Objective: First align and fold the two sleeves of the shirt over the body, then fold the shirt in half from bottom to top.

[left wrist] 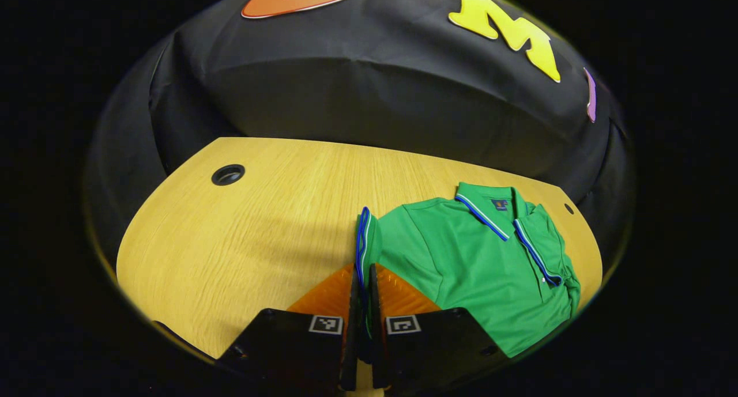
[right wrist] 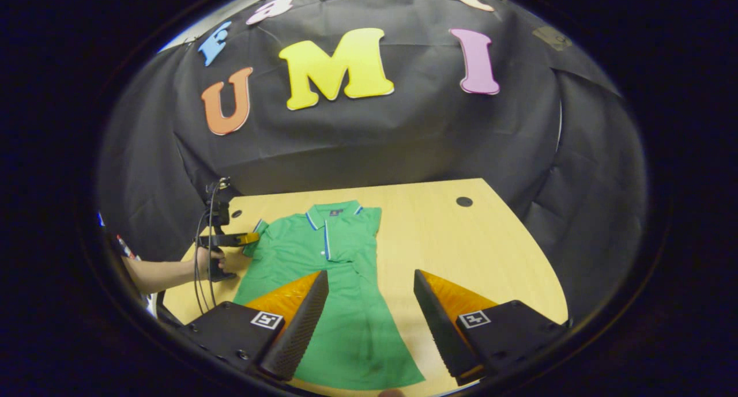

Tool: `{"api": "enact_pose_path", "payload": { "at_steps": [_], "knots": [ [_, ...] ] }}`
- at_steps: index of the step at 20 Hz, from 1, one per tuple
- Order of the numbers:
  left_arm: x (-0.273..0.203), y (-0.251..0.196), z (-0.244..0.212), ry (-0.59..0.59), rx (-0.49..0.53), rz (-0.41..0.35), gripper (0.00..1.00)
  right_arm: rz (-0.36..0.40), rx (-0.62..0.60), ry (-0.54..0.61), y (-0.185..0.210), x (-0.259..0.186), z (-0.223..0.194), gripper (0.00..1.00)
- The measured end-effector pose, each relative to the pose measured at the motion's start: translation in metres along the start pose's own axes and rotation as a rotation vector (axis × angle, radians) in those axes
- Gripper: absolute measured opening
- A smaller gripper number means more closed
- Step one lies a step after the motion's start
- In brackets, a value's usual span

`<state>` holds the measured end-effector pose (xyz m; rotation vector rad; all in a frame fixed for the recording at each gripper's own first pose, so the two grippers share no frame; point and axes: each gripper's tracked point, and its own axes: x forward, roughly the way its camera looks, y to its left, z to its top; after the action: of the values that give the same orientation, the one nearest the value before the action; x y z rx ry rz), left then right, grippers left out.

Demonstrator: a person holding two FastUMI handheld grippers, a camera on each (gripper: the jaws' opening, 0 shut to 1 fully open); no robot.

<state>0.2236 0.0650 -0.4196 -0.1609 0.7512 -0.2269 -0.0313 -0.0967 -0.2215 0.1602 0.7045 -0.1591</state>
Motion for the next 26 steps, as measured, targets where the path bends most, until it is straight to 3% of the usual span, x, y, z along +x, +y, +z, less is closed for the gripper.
{"api": "enact_pose_path", "payload": {
  "at_steps": [1, 3, 9, 14, 21, 26],
  "knots": [
    [-0.001, -0.007, -0.001, 0.009, -0.004, -0.031, 0.07, -0.006, 0.015, 0.005, -0.003, 0.000, -0.002, 0.92],
    [-0.005, -0.011, 0.004, -0.009, -0.020, -0.054, 0.04, -0.014, 0.036, 0.015, -0.007, 0.001, -0.006, 0.94],
    [-0.025, -0.026, 0.045, -0.081, -0.020, -0.073, 0.03, 0.000, 0.043, -0.020, -0.005, -0.003, 0.004, 0.94],
    [-0.038, -0.068, 0.074, -0.105, 0.006, -0.118, 0.03, 0.008, 0.067, -0.046, -0.008, -0.010, 0.008, 0.94],
    [-0.022, -0.148, 0.051, -0.006, 0.002, -0.165, 0.04, -0.031, 0.107, -0.108, -0.042, -0.034, 0.020, 0.94],
    [0.003, -0.175, 0.027, 0.052, 0.020, -0.096, 0.04, -0.075, 0.138, -0.113, -0.077, -0.048, 0.013, 0.94]
  ]
}}
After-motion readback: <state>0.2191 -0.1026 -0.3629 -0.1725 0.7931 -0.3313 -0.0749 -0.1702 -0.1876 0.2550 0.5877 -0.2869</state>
